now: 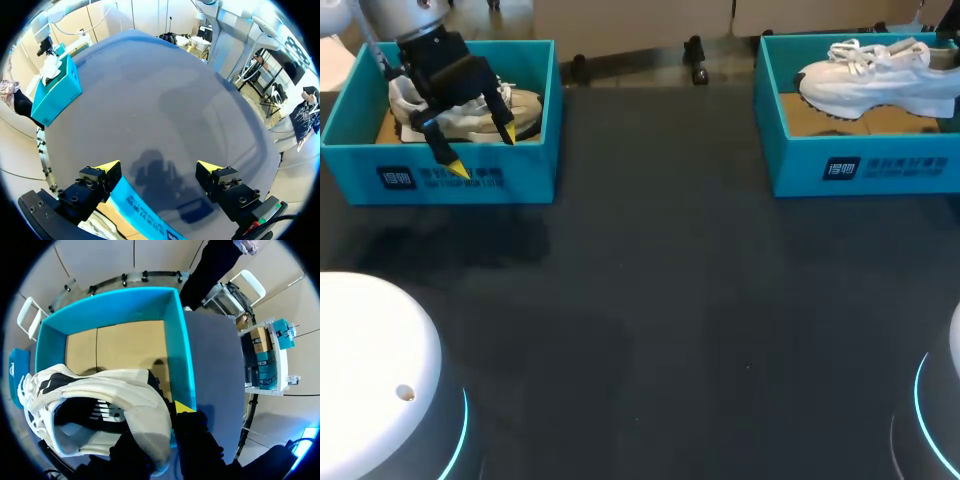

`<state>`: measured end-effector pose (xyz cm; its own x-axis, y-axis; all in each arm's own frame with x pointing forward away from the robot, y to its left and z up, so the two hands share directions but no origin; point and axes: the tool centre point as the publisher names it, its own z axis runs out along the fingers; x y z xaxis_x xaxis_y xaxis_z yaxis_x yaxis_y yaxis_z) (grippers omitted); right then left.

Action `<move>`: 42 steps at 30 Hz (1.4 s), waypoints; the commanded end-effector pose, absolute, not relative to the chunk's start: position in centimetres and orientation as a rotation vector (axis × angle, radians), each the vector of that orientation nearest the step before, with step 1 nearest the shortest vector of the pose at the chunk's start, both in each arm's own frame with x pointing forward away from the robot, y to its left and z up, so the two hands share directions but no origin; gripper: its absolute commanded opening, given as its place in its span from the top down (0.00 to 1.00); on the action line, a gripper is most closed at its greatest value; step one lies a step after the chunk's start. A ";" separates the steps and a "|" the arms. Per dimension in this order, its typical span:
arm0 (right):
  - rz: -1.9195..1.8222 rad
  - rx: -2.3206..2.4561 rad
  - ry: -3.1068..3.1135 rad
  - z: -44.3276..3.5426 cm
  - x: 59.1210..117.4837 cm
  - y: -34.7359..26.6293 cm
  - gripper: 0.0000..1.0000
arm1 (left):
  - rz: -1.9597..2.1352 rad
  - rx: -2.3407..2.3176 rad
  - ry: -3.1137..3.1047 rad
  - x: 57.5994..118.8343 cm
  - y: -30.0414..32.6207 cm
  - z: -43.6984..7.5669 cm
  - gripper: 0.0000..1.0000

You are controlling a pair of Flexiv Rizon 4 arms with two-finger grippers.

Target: Take the shoe out of the shoebox, open the shoe tongue, remove and reinsert the insole, then place the shoe into the shoebox

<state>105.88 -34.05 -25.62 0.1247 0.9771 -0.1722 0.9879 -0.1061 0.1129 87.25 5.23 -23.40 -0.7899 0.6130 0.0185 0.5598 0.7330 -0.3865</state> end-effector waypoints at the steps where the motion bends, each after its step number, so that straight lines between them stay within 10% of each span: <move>1: -0.079 2.198 1.953 -25.4 105.9 -34.0 1.00 | 0.549 -0.949 -2.788 87.2 5.3 -23.3 0.00; 42: -0.121 2.246 1.859 -30.3 102.7 -36.0 1.00 | 0.549 -0.949 -2.788 87.2 5.3 -23.3 0.00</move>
<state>104.21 -35.92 -30.35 0.1944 0.9575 -0.2131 0.9801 -0.1810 0.0812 87.25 5.23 -23.40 -0.7899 0.6130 0.0185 0.5598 0.7330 -0.3865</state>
